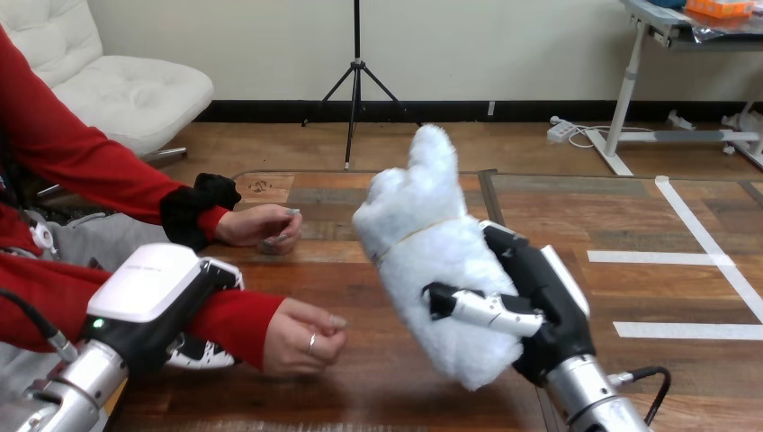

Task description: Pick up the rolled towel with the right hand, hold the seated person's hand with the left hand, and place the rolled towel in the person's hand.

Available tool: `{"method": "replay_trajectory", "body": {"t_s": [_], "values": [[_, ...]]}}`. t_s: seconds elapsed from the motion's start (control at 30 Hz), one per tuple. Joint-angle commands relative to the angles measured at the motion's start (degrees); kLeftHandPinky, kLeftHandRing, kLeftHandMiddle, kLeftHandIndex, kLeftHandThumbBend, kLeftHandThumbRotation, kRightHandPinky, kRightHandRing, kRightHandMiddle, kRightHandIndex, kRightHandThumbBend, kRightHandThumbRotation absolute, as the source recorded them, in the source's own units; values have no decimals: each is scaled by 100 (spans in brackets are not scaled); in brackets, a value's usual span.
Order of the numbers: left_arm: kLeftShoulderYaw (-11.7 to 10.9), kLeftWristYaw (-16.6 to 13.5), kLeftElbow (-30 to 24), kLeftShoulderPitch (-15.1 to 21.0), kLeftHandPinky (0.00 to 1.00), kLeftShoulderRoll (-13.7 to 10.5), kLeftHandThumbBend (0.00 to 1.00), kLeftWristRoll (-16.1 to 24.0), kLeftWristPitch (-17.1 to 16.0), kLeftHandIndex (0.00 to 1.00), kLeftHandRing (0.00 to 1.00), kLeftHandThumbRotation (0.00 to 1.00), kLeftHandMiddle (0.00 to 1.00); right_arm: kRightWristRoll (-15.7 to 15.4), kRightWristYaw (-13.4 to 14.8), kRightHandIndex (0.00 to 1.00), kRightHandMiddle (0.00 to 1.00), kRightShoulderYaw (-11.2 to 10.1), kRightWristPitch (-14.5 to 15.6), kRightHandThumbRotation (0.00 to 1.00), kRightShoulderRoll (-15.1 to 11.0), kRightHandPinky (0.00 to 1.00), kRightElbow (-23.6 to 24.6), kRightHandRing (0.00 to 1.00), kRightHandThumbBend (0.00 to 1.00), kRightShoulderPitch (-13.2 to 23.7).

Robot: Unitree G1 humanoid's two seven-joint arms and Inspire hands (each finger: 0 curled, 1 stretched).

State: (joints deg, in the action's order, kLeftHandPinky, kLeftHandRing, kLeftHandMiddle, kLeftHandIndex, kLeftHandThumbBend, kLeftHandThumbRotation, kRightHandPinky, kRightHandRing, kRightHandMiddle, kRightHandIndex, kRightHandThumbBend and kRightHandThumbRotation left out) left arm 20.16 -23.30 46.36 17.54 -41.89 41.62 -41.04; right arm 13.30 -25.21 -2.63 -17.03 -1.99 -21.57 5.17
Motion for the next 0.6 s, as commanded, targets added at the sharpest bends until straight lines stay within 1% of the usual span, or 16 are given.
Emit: {"method": "replay_trajectory", "body": {"t_s": [0.0, 0.07, 0.17, 0.27, 0.4, 0.57], "values": [[-275, -3, -777, 283, 33, 21, 71, -224, -153, 41, 35, 0, 39, 57, 0, 5, 7, -16, -291, 0, 130, 0, -120, 3, 39, 730], [-307, 37, -844, 261, 34, 26, 71, -232, -126, 42, 35, 0, 39, 82, -24, 5, 6, -15, -261, 0, 137, 0, -163, 3, 38, 744], [-348, 74, -920, 239, 35, 29, 72, -234, -117, 42, 36, 0, 40, 12, 35, 4, 5, 8, -239, 0, 129, 0, -214, 2, 37, 753], [-386, 110, -989, 218, 35, 38, 73, -229, -91, 43, 37, 0, 41, 110, -46, 3, 5, -5, -128, 0, 139, 0, -263, 2, 36, 774], [-435, 151, -1074, 196, 36, 51, 73, -238, -99, 43, 37, 0, 41, 153, -132, 2, 4, -13, -171, 0, 145, 0, -410, 1, 35, 825], [-492, 225, -1194, 157, 36, 63, 74, -258, -82, 43, 37, 0, 41, 112, -121, 1, 2, -18, -228, 0, 155, 0, -540, 0, 34, 866]]}}
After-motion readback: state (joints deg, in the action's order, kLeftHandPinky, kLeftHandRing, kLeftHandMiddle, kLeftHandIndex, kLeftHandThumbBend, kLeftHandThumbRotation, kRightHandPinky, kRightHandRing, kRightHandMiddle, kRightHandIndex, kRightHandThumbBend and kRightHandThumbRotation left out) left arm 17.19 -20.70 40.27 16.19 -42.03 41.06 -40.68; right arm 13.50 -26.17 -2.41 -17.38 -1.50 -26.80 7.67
